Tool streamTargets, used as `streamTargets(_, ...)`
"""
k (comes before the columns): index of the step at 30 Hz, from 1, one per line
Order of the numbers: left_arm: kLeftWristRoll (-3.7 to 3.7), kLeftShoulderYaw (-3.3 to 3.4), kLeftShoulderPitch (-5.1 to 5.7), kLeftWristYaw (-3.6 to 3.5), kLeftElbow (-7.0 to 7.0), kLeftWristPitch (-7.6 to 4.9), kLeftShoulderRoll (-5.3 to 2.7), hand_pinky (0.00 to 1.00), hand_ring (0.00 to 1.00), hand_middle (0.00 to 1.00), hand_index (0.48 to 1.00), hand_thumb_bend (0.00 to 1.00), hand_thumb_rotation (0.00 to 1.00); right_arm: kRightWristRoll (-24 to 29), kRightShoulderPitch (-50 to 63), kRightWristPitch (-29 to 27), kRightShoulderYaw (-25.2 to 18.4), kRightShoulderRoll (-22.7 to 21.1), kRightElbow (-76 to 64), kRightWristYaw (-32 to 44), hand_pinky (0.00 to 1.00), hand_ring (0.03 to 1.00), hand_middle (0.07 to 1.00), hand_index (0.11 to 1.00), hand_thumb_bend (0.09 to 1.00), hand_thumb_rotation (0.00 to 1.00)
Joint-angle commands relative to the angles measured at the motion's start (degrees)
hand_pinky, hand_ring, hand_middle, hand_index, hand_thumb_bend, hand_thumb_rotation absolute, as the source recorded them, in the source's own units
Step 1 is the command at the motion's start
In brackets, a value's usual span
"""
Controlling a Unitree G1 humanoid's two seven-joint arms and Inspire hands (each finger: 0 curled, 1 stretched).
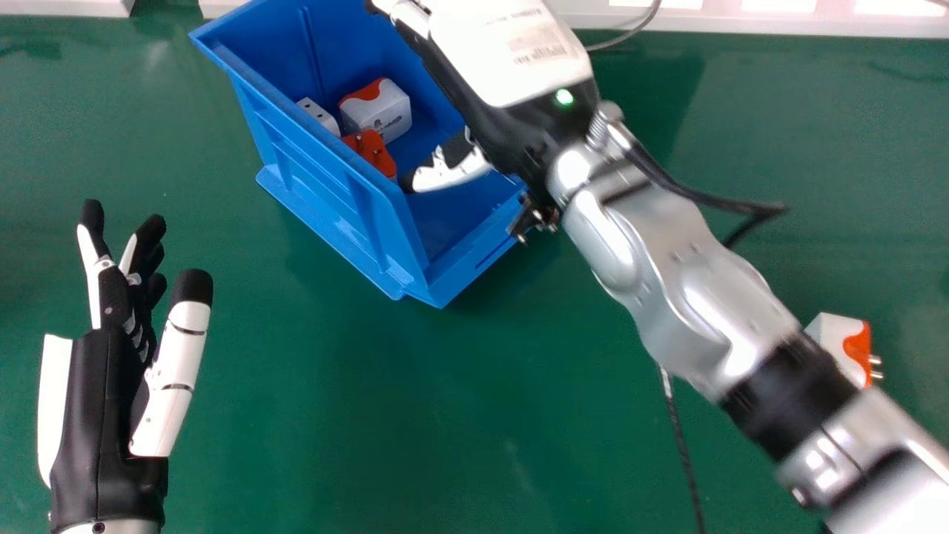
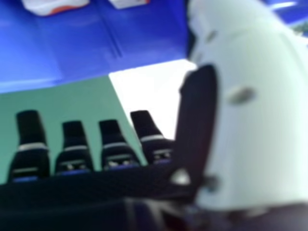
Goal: Pick all objects and put in blue box
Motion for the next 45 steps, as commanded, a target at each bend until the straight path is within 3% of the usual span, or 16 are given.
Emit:
streamTargets(1, -0.18, 0.38, 0.13, 0.30, -0.24, -1.43, -0.02, 0.96, 0.97, 0.96, 0.955, 0.55, 0.82, -0.8, 6.7, -0.2, -2.9, -2.5, -8.8, -2.7, 0.76, 0.906, 0.919, 0.882, 0.450, 0.38)
streamTargets(4, -0.19, 0.39, -0.18, 0.40, 0.17, -1.38, -0.05, 0.95, 0.96, 0.96, 0.953, 0.51, 0.81, -0.9, 16.8, -1.1, -6.1, -4.3, -17.6, -6.2, 0.78, 0.908, 0.925, 0.890, 0.410, 0.42)
streamTargets(6, -0.31, 0.33, -0.38, 0.49, 0.29, -1.16, -0.11, 0.96, 0.96, 0.95, 0.949, 0.49, 0.78, -1.4, 21.7, -1.3, -7.8, -5.1, -22.2, -7.3, 0.78, 0.908, 0.928, 0.896, 0.425, 0.36)
streamTargets(8, 0.05, 0.29, -0.68, 0.71, 0.66, -1.33, 0.01, 0.96, 0.96, 0.95, 0.949, 0.48, 0.78, -0.9, 26.9, -2.3, -9.7, -5.6, -26.5, -9.0, 0.77, 0.904, 0.930, 0.896, 0.442, 0.32)
streamTargets(11, 0.11, 0.19, -1.08, 0.74, 1.01, -1.34, 0.13, 0.96, 0.96, 0.95, 0.950, 0.50, 0.79, 0.4, 35.7, -3.7, -12.9, -6.4, -33.2, -10.0, 0.81, 0.931, 0.956, 0.920, 0.431, 0.33)
streamTargets(16, -1.13, 0.07, -1.51, -0.27, 1.94, -2.04, 0.38, 0.96, 0.96, 0.96, 0.955, 0.49, 0.80, 1.5, 48.3, -7.5, -18.9, -6.8, -39.7, -13.8, 0.80, 0.924, 0.955, 0.933, 0.425, 0.39)
streamTargets(18, -1.18, 0.12, -1.65, -0.55, 2.29, -2.41, 0.51, 0.97, 0.97, 0.96, 0.953, 0.49, 0.80, 1.2, 52.5, -8.8, -21.4, -6.7, -40.4, -16.1, 0.78, 0.908, 0.948, 0.922, 0.449, 0.38)
streamTargets(21, -1.01, 0.14, -1.83, -0.69, 2.41, -2.49, 0.44, 0.97, 0.97, 0.96, 0.954, 0.50, 0.82, 0.8, 57.5, -9.0, -24.8, -6.1, -40.8, -17.7, 0.78, 0.909, 0.945, 0.923, 0.444, 0.45)
streamTargets(24, -1.06, 0.03, -1.86, -0.89, 2.39, -2.42, 0.42, 0.98, 0.97, 0.96, 0.959, 0.51, 0.82, 1.1, 59.7, -8.6, -26.9, -4.7, -39.0, -19.0, 0.74, 0.885, 0.921, 0.896, 0.491, 0.42)
streamTargets(28, -1.68, -0.02, -1.81, -1.32, 2.25, -2.33, 0.28, 1.00, 0.98, 0.97, 0.966, 0.53, 0.82, 0.4, 61.3, -5.8, -28.7, -2.0, -36.4, -19.6, 0.73, 0.884, 0.926, 0.894, 0.533, 0.39)
streamTargets(30, -1.56, 0.09, -1.54, -1.25, 1.90, -2.31, 0.20, 0.99, 0.97, 0.97, 0.962, 0.53, 0.82, -0.6, 61.7, -4.6, -29.3, -1.2, -34.6, -20.4, 0.71, 0.873, 0.924, 0.884, 0.550, 0.40)
streamTargets(32, -1.24, 0.20, -1.22, -1.06, 1.67, -2.52, 0.21, 0.97, 0.97, 0.96, 0.956, 0.48, 0.81, -1.7, 61.8, -3.0, -29.8, -0.7, -32.7, -21.3, 0.70, 0.864, 0.922, 0.880, 0.556, 0.42)
streamTargets(34, -1.41, 0.25, -0.92, -1.18, 1.39, -2.42, 0.29, 0.96, 0.96, 0.96, 0.956, 0.45, 0.80, -2.5, 61.6, -1.3, -30.1, -0.1, -30.8, -22.1, 0.71, 0.870, 0.924, 0.886, 0.557, 0.45)
streamTargets(41, -1.95, 0.34, -0.22, -1.34, 1.05, -2.41, 0.29, 0.95, 0.96, 0.96, 0.950, 0.50, 0.78, -2.6, 59.9, 1.7, -30.6, -0.2, -23.8, -23.9, 0.72, 0.859, 0.903, 0.878, 0.551, 0.39)
streamTargets(45, -1.78, 0.46, -0.06, -1.44, 0.91, -2.24, 0.64, 0.95, 0.96, 0.96, 0.952, 0.50, 0.80, -1.6, 57.6, 2.7, -30.7, -0.1, -18.9, -25.2, 0.71, 0.840, 0.886, 0.868, 0.568, 0.37)
